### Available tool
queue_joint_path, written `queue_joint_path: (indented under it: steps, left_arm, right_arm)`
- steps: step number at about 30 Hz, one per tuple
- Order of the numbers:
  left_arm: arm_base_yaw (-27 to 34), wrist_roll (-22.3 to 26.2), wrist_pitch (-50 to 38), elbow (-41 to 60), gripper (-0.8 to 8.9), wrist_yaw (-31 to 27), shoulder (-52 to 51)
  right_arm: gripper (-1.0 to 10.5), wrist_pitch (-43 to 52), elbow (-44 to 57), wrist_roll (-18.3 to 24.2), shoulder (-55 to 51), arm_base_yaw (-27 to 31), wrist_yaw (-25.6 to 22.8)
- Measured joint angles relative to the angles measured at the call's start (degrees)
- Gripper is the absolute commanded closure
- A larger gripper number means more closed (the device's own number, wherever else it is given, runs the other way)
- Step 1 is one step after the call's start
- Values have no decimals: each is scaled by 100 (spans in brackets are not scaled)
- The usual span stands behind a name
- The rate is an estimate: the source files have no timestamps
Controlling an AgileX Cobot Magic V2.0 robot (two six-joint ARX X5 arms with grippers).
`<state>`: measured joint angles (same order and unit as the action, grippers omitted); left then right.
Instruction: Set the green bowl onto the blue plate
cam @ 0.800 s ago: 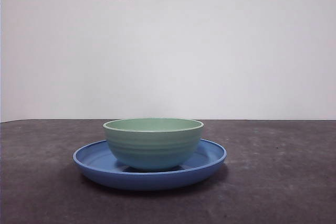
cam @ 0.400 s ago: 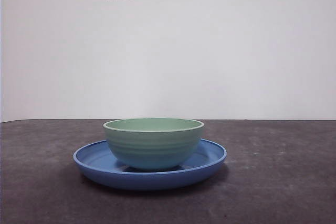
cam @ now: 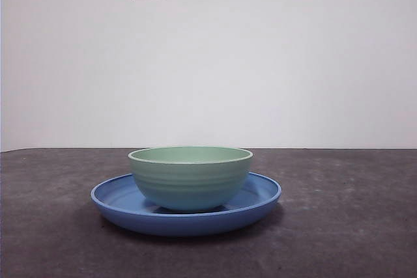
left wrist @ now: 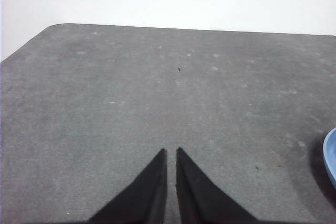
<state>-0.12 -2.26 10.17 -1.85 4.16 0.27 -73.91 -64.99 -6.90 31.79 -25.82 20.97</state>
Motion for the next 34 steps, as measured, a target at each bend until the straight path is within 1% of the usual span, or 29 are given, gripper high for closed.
queue_joint_path:
  steps: [4, 6, 9, 11, 13, 15, 18, 20, 24, 29, 34]
  left_arm:
    - [0, 0, 0, 0, 785, 0, 0]
    - [0, 0, 0, 0, 785, 0, 0]
    - [0, 0, 0, 0, 785, 0, 0]
    - [0, 0, 0, 0, 785, 0, 0]
    - [0, 0, 0, 0, 785, 0, 0]
    - [0, 0, 0, 0, 785, 0, 0]
    - [0, 0, 0, 0, 785, 0, 0]
    - [0, 0, 0, 0, 785, 0, 0]
    - [0, 0, 0, 0, 785, 0, 0]
    - [0, 0, 0, 0, 785, 0, 0]
    - [0, 0, 0, 0, 785, 0, 0]
  right_arm:
    - [919, 0, 0, 2, 0, 116, 7]
    - [919, 24, 11, 50, -31, 420, 4]
    - [919, 557, 310, 356, -267, 1095, 2]
    - [919, 1244, 708, 518, -533, 1596, 4]
    - [919, 2179, 1261, 601, -859, 2094, 4]
    - [919, 3329, 1967, 651, -1224, 2592, 2]
    - [919, 4782, 3012, 673, -1696, 3097, -17]
    - [919, 5554, 3692, 697, -1950, 3195, -131]
    - [919, 6426, 4728, 715, -2247, 3226, -442]
    - [919, 6677, 5628, 713, -2564, 3226, -1180]
    - [919, 6688, 6157, 710, -2898, 3224, -1606]
